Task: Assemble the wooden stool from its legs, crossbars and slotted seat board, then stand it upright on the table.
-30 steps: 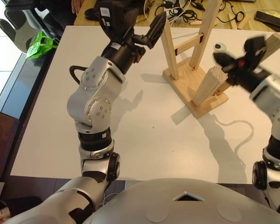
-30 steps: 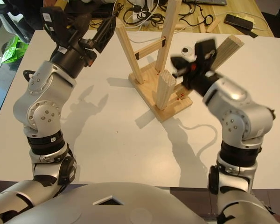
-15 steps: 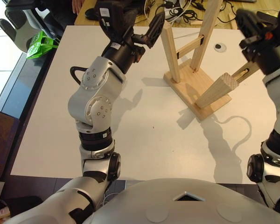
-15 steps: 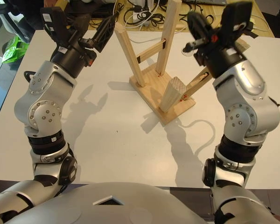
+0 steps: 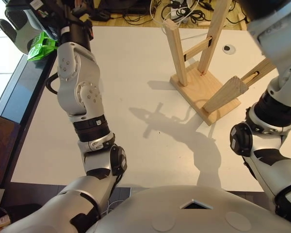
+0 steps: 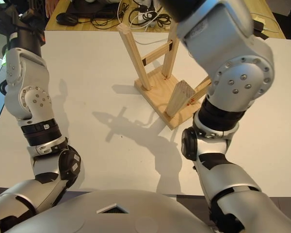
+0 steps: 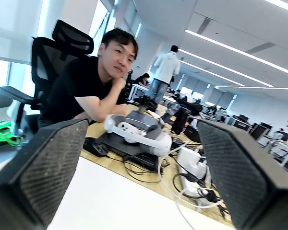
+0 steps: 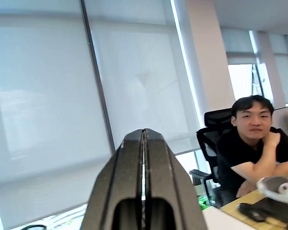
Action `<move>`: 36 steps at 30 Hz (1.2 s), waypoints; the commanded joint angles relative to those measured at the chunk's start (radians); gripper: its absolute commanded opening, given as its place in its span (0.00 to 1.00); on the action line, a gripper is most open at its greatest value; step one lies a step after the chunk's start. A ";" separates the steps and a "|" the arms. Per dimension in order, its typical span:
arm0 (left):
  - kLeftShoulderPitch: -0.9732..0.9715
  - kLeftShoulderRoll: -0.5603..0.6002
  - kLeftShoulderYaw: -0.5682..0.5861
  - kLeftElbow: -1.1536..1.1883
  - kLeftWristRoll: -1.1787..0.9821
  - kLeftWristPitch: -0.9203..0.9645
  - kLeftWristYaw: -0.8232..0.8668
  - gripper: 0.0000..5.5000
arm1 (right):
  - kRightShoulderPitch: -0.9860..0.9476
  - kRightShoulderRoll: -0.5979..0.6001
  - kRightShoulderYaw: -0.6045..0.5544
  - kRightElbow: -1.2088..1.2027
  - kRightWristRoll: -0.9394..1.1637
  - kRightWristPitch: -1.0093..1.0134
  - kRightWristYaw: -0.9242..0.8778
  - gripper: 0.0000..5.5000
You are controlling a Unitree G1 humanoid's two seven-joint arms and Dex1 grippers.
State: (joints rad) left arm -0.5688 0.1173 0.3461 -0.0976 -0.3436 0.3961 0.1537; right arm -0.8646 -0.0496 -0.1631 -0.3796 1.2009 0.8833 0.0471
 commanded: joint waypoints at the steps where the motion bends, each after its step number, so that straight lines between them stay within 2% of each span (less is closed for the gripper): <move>1: -0.003 0.003 -0.027 0.004 0.017 -0.005 -0.007 0.76 | 0.020 -0.028 0.038 0.004 0.194 0.104 -0.055 0.00; 4: 0.012 0.015 -0.063 -0.003 0.031 -0.010 -0.046 0.76 | 0.064 -0.149 0.103 -0.023 0.177 0.193 0.000 0.00; 5: 0.014 0.016 -0.065 -0.007 0.033 -0.009 -0.049 0.76 | 0.088 -0.217 0.173 -0.052 0.068 0.190 0.040 0.00; 7: 0.021 0.020 -0.071 -0.013 0.039 -0.006 -0.056 0.76 | 0.130 -0.374 0.407 -0.076 -0.271 0.099 0.086 0.00; 8: 0.028 0.020 -0.078 -0.019 0.042 -0.005 -0.060 0.76 | 0.153 -0.414 0.479 -0.082 -0.375 0.065 0.097 0.00; 13: 0.048 0.011 -0.087 -0.033 0.043 0.007 -0.064 0.76 | 0.243 -0.482 0.636 -0.140 -0.598 0.038 0.132 0.00; 16: 0.045 0.010 -0.090 -0.030 0.042 0.008 -0.069 0.76 | 0.247 -0.617 0.689 -0.169 -0.735 0.038 0.205 0.00; 19: 0.053 0.014 -0.084 -0.037 0.041 0.013 -0.069 0.76 | 0.286 -0.735 0.661 -0.231 -0.804 0.046 0.269 0.00; 22: 0.061 0.011 -0.081 -0.045 0.042 0.016 -0.069 0.76 | 0.304 -0.804 0.626 -0.276 -0.852 0.040 0.324 0.00; 23: 0.060 0.010 -0.081 -0.045 0.043 0.015 -0.069 0.76 | 0.307 -0.788 0.591 -0.283 -0.849 0.015 0.334 0.00; 27: 0.040 0.004 -0.080 -0.036 0.034 0.003 -0.076 0.76 | 0.285 -0.598 0.391 -0.242 -0.762 -0.040 0.295 0.00; 28: 0.041 0.003 -0.085 -0.044 0.034 0.001 -0.080 0.76 | 0.280 -0.601 0.366 -0.229 -0.765 -0.041 0.309 0.00; 31: 0.059 -0.002 -0.088 -0.062 0.038 -0.002 -0.081 0.76 | 0.327 -0.762 0.375 -0.193 -0.852 -0.148 0.472 0.00; 36: 0.060 -0.013 -0.089 -0.052 0.043 -0.019 -0.073 0.76 | 0.413 -0.918 0.445 -0.158 -1.032 -0.385 0.654 0.00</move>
State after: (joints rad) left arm -0.5074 0.1108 0.2628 -0.1474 -0.3051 0.3786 0.0755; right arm -0.4991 -0.8911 0.2519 -0.5522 0.2450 0.5722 0.6395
